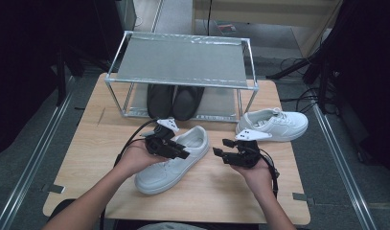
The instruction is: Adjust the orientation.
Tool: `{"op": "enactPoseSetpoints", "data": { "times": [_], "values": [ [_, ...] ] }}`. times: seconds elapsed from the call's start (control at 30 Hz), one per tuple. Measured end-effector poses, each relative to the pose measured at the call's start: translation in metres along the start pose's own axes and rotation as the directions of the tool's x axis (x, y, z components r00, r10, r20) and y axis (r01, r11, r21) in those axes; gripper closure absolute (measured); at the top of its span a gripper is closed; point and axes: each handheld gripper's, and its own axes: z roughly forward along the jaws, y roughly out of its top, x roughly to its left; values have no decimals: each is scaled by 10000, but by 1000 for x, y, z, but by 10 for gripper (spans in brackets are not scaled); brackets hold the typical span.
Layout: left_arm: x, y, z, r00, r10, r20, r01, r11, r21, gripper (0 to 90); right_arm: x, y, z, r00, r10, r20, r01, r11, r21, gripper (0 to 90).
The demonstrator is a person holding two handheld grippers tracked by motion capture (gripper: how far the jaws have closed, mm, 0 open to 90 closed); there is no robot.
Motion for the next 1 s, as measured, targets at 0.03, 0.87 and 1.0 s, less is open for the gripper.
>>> {"op": "enactPoseSetpoints", "data": {
  "times": [0.03,0.87,1.0],
  "values": [
    [0,-1,-3,10000,-27,-38,26,10000,-83,695,0,1,1,10000,-38,-58,38,10000,-8,458],
    [-17,-34,-18,9982,-551,-248,543,9980,-334,861,18,24,31,9882,-746,-1338,760,9971,55,586],
    [-15,-37,-14,9970,-759,-142,753,9966,-339,866,21,27,38,9874,-774,-1381,787,9969,42,608]
  ]
}}
